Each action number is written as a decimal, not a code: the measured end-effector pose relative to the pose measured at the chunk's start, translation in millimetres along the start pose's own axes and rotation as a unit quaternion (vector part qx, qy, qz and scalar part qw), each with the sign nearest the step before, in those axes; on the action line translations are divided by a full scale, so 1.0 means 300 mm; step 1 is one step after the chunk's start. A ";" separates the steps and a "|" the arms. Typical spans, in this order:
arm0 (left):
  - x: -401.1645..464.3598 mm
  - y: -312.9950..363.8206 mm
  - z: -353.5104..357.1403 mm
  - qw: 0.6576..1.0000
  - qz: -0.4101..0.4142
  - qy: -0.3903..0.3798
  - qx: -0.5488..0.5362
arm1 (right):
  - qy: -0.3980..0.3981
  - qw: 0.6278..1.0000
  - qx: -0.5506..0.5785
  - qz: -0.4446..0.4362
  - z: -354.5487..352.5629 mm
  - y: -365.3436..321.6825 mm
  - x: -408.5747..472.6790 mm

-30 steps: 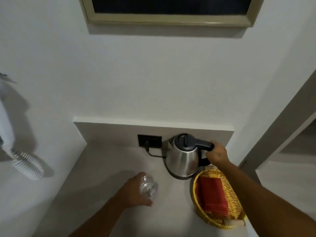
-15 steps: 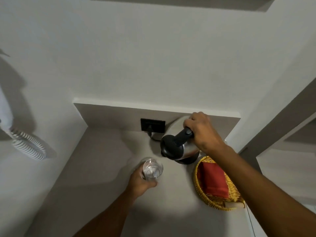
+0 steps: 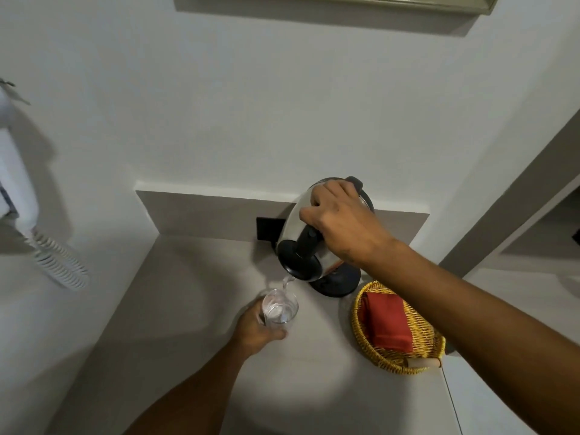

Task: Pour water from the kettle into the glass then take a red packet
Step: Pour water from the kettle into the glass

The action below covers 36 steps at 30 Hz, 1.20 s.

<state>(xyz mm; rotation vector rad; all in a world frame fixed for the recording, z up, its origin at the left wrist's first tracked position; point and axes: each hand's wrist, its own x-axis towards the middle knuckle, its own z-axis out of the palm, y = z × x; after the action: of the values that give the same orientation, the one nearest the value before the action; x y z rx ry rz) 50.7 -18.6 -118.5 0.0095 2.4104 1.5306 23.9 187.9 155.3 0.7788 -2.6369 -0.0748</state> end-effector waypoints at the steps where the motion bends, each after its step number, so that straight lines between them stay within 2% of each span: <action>1: 0.000 -0.001 0.001 1.000 -0.002 0.000 0.002 | -0.002 1.000 -0.004 0.000 -0.007 -0.005 0.005; 15: 0.005 -0.011 0.003 1.000 -0.009 -0.005 -0.007 | -0.004 0.997 -0.061 0.038 -0.093 -0.033 0.040; 36: 0.004 -0.013 0.007 1.000 0.004 0.009 0.002 | -0.019 0.998 0.000 0.066 -0.006 -0.017 0.007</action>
<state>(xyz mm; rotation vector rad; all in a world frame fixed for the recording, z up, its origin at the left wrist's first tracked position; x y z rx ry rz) 50.7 -18.3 -123.0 0.0064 2.4315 1.5354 25.5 182.6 156.8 0.6078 -2.7170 -0.0530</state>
